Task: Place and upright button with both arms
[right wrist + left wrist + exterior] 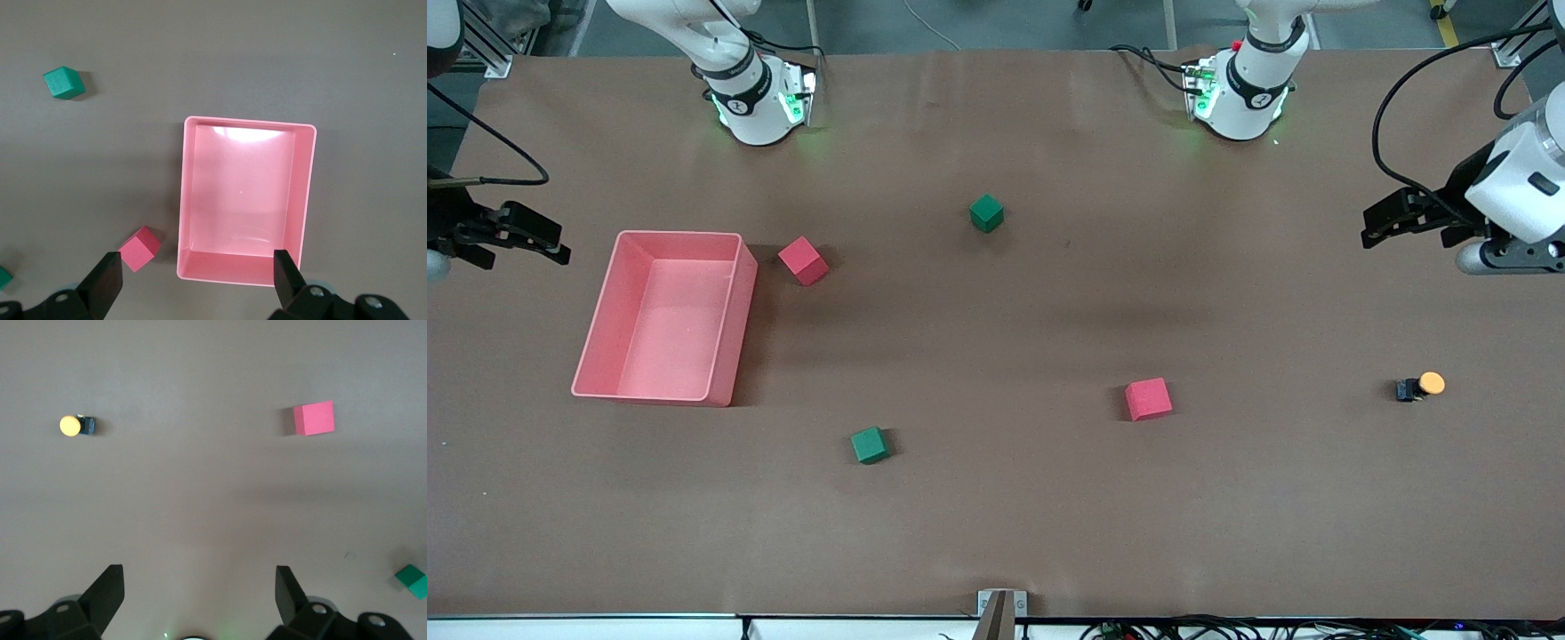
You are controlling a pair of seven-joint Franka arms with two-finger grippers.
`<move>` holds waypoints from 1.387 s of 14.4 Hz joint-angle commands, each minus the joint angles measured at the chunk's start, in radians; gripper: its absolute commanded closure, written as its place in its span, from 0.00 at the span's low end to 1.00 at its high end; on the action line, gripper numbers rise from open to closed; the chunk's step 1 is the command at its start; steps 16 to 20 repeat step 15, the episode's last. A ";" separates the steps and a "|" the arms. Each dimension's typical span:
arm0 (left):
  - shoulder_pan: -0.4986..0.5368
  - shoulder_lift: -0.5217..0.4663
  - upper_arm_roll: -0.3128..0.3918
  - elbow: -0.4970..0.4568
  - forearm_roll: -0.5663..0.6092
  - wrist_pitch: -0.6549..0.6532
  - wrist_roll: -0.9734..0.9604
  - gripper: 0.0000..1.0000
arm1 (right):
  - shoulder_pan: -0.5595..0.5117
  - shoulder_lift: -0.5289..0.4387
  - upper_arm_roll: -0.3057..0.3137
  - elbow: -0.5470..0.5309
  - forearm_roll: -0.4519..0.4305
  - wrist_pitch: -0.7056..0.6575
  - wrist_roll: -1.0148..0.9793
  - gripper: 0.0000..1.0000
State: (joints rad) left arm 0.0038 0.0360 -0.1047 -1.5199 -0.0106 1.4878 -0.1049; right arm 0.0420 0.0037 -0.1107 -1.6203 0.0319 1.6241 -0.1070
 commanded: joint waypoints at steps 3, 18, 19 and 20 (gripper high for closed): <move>-0.001 -0.103 0.000 -0.085 0.012 0.005 -0.004 0.00 | -0.005 -0.010 0.008 -0.007 0.002 -0.007 -0.003 0.00; -0.002 -0.116 -0.003 -0.074 0.006 0.057 -0.006 0.00 | -0.005 -0.005 0.011 -0.007 0.002 -0.006 -0.003 0.00; -0.002 -0.116 -0.003 -0.074 0.006 0.057 -0.006 0.00 | -0.005 -0.005 0.011 -0.007 0.002 -0.006 -0.003 0.00; -0.002 -0.116 -0.003 -0.074 0.006 0.057 -0.006 0.00 | -0.005 -0.005 0.011 -0.007 0.002 -0.006 -0.003 0.00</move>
